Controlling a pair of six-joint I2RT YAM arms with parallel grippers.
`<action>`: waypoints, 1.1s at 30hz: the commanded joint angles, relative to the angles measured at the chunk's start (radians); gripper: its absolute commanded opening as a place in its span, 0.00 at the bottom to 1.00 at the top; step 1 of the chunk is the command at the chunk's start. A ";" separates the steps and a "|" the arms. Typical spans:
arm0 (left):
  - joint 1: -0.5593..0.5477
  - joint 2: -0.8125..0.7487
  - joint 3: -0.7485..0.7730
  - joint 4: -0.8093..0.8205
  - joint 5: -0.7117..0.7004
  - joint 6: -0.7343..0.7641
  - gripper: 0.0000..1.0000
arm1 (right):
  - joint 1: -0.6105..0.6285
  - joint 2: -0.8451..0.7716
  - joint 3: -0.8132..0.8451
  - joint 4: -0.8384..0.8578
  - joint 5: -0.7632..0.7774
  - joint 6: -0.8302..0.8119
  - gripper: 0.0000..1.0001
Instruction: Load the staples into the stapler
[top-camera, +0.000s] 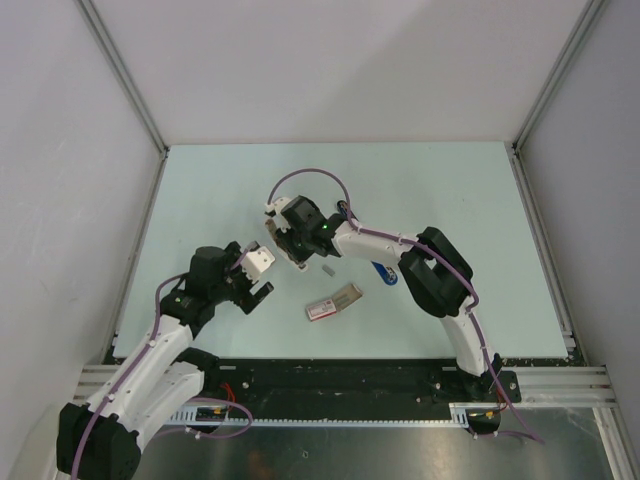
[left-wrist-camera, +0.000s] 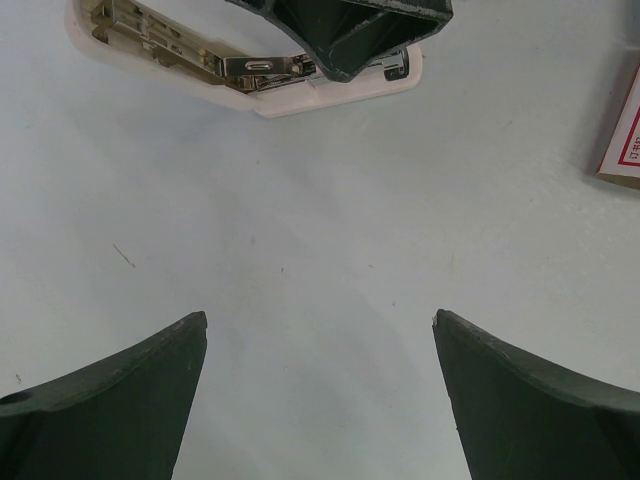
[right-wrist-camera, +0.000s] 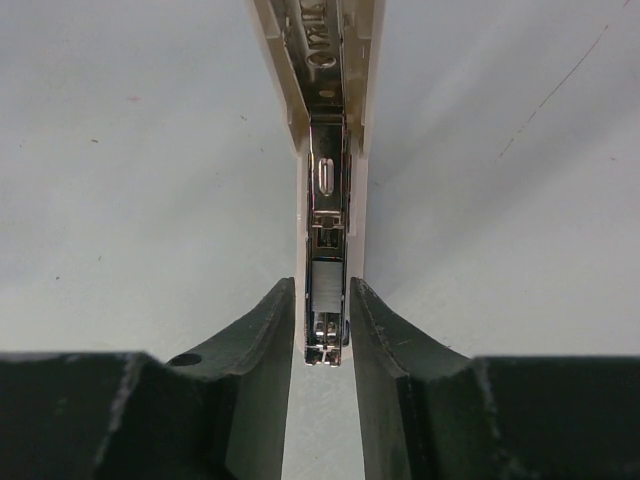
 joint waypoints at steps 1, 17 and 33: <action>0.010 -0.013 -0.007 0.028 0.015 0.013 0.99 | 0.002 -0.006 0.057 -0.006 0.006 -0.020 0.34; 0.011 -0.016 -0.007 0.028 0.014 0.010 0.99 | -0.084 -0.095 0.080 -0.064 -0.124 -0.166 0.56; 0.011 -0.009 -0.007 0.028 0.028 0.012 0.99 | -0.188 -0.207 -0.097 -0.167 -0.194 -0.401 0.56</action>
